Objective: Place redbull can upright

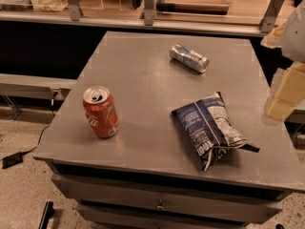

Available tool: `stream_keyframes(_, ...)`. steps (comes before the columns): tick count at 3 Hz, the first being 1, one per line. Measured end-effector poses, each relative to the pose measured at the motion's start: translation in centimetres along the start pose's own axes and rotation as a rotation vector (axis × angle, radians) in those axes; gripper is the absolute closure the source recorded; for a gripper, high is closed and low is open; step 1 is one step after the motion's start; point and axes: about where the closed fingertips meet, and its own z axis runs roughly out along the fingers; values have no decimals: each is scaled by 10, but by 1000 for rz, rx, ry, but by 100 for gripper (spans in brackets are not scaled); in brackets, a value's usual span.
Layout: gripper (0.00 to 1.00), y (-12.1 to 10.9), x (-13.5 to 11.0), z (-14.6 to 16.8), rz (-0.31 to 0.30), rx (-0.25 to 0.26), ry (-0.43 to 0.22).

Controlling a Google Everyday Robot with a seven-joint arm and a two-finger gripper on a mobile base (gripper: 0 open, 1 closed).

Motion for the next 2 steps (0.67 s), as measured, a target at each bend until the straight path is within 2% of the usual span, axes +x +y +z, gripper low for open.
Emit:
stream_keyframes(1, 0, -1, -1, 0, -1, 0, -1)
stream_keyframes(2, 0, -39, -34, 12, -33, -26, -4)
